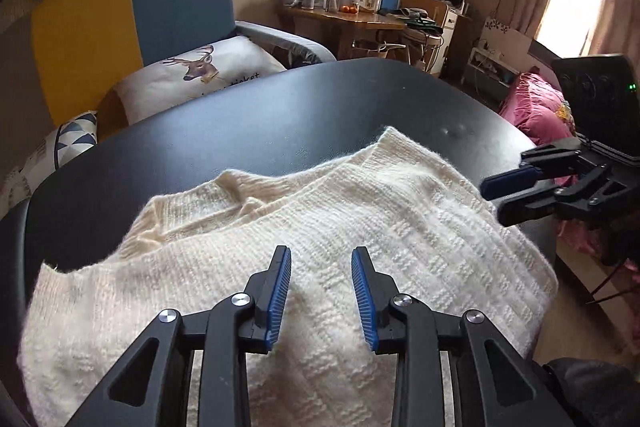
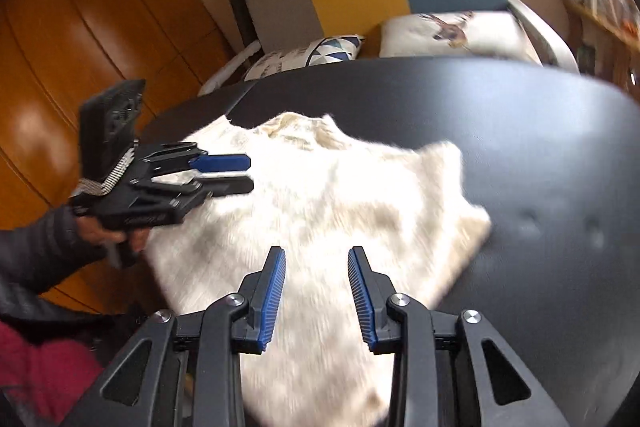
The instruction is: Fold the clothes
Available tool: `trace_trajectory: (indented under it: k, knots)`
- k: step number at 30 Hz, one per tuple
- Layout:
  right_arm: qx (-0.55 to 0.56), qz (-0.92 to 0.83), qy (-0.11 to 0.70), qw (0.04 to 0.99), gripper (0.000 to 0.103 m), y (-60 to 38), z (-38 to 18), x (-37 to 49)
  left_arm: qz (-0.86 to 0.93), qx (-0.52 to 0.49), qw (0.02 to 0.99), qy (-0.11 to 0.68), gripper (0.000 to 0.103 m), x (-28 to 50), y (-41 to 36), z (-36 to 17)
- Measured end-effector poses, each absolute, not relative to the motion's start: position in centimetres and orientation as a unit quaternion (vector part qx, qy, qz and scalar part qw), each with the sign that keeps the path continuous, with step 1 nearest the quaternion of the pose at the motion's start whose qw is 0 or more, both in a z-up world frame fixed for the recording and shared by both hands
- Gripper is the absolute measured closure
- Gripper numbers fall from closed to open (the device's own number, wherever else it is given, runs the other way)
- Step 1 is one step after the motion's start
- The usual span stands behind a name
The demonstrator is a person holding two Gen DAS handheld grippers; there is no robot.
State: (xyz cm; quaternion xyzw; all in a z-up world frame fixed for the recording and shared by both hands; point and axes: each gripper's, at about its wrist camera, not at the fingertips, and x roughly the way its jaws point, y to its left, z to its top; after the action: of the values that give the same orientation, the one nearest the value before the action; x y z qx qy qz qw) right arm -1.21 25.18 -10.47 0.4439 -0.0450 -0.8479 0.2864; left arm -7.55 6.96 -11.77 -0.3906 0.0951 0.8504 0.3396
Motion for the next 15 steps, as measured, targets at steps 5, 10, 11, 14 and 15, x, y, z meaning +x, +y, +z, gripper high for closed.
trace_trajectory:
  k: [5,10,11,14,15]
  knots:
    - [0.491,-0.846,0.073,0.196,0.071,21.9,-14.0,-7.4,0.853,-0.410,0.298,0.125,0.063,-8.2,6.0,-14.0]
    - [0.491,-0.852,-0.035,0.177,0.071,23.9,-16.3,-9.6,0.852,-0.438,0.285,0.017,0.061,-9.5,3.7,-15.5]
    - [0.488,-0.855,-0.031,0.175,0.070,23.8,-16.3,-9.5,0.852,-0.437,0.289,0.006,0.061,-9.4,3.4,-15.3]
    - [0.480,-0.861,-0.029,0.168,0.070,23.4,-16.3,-9.2,0.850,-0.434,0.297,-0.028,0.061,-9.3,1.9,-14.5]
    - [0.478,-0.862,-0.033,0.168,0.070,23.4,-16.2,-9.3,0.854,-0.431,0.290,-0.042,0.061,-9.2,0.7,-14.0]
